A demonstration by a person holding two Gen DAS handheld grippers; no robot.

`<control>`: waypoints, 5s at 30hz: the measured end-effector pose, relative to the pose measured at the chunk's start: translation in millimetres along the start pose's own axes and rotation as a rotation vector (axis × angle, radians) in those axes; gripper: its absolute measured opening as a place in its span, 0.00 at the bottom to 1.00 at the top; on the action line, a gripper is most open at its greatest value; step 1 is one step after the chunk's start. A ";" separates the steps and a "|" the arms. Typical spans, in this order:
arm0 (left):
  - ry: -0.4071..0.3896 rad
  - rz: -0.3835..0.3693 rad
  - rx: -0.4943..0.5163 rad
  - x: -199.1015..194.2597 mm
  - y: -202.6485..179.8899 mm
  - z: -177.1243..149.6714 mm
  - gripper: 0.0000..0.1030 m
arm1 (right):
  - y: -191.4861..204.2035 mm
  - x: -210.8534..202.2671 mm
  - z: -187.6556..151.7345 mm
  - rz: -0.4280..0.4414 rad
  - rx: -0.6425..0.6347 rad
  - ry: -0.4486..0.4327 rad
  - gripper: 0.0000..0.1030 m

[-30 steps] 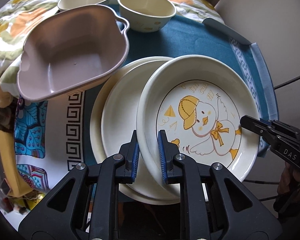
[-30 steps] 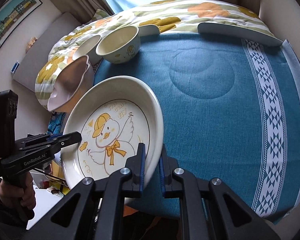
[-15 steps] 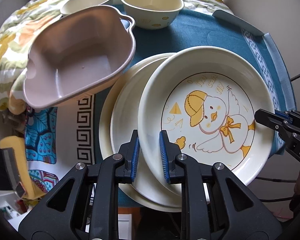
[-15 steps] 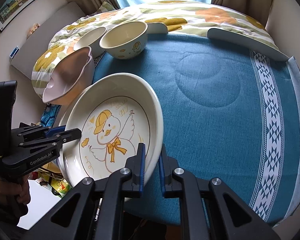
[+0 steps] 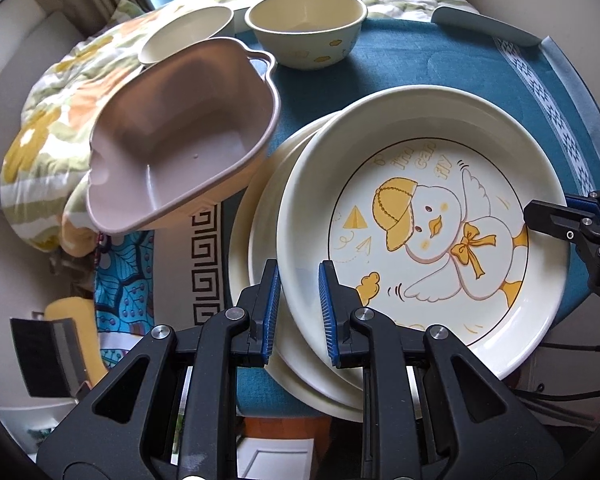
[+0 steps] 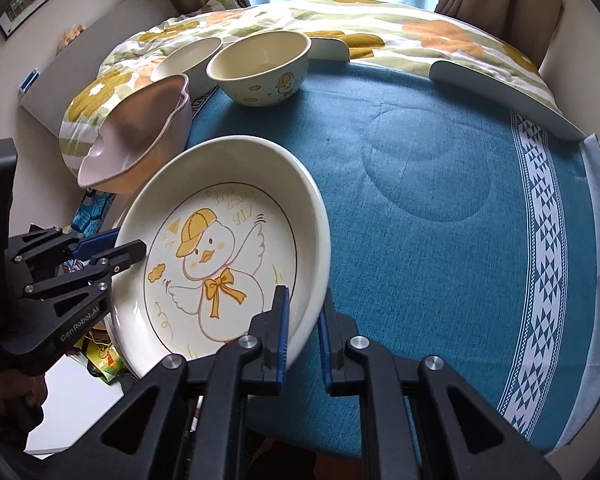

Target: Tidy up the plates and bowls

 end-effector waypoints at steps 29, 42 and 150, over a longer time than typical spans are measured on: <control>-0.011 0.219 0.124 -9.4 -12.1 -7.3 0.17 | 10.3 10.1 -0.9 -0.108 -0.122 0.009 0.14; -0.010 0.236 0.115 -10.4 -10.5 -8.7 0.17 | 12.2 10.4 -0.9 -0.146 -0.142 0.005 0.14; -0.021 -0.379 -0.064 -41.6 -257.9 96.7 0.09 | -224.9 -72.5 -37.0 0.082 0.280 -0.127 0.08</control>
Point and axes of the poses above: each gripper's, at about its wrist camera, not at the fingertips, and x roughly the way its jaws point, y to its left, z to its top, the point moved 7 cm from there along x, roughly the way its jaws point, and after that the axes turned 7 degrees about x, right-handed, at the moved point
